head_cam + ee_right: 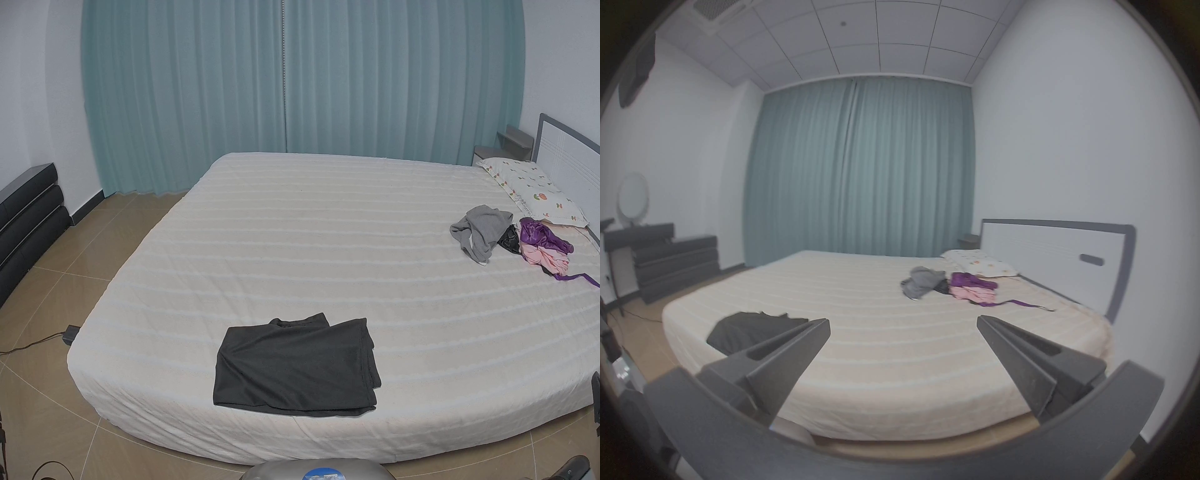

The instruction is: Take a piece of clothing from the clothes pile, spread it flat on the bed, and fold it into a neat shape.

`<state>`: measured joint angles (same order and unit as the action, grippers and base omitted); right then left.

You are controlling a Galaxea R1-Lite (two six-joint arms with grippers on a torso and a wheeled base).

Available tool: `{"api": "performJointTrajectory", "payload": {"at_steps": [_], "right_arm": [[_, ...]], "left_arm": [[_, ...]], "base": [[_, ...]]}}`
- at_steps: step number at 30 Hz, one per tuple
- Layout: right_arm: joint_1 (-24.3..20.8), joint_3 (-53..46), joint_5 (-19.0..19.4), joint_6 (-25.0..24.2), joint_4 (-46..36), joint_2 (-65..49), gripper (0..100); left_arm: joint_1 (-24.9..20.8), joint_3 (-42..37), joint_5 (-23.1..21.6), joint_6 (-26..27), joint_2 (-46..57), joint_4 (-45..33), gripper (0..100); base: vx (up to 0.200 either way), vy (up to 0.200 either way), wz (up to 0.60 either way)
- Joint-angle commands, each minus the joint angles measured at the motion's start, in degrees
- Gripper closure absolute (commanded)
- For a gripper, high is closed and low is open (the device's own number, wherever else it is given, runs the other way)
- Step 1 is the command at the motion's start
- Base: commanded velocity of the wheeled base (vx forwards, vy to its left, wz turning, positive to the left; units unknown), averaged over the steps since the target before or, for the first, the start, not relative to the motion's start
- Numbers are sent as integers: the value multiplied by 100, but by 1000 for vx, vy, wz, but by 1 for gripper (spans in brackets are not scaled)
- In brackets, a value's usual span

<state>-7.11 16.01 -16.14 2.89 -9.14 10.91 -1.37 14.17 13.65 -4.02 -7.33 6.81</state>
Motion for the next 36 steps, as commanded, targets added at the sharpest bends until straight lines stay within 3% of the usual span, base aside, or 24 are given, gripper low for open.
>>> {"api": "performJointTrajectory", "payload": {"at_steps": [1, 7, 13, 14, 15, 17, 20, 26, 29, 33, 36], "right_arm": [[210, 518, -443, 335, -677, -414, 0], [728, 438, -399, 344, -1178, -871, 0], [720, 96, 41, 203, -1072, -1091, 0], [728, -98, 419, 1, -615, -1091, 0], [728, -159, 489, -25, -518, -1082, 0], [728, -941, 911, -43, 686, -1082, 0], [728, -1601, 1175, 151, 1582, -1082, 0], [728, -1601, 1509, 151, 1354, -1082, 0], [728, -1592, 1579, 203, 1319, -1082, 0], [720, -1504, 1596, -201, 615, -1082, 0], [728, -1522, 1614, -183, 703, -1073, 0]], "left_arm": [[145, -221, -65, 323, 706, -268, 0], [145, -784, -205, 332, 706, -198, 0], [145, -1258, -566, 323, 706, -57, 0], [154, -1417, -592, 332, 706, 83, 0], [145, -1417, -609, 306, 706, 57, 0], [154, -1417, -768, 253, 706, -137, 0], [154, -1417, -891, 244, 706, -339, 0], [145, -1417, -1198, 235, 706, -365, 0], [145, -1408, -1348, 262, 697, -796, 0], [145, -1417, -1374, 420, 706, -690, 0], [145, -1417, -1357, 402, 697, -690, 0]], "base": [[0, 0, 0], [0, 0, 0], [0, 0, 0], [0, 0, 0], [0, 0, 0], [0, 0, 0], [0, 0, 0], [0, 0, 0], [0, 0, 0], [0, 0, 0], [0, 0, 0]]}}
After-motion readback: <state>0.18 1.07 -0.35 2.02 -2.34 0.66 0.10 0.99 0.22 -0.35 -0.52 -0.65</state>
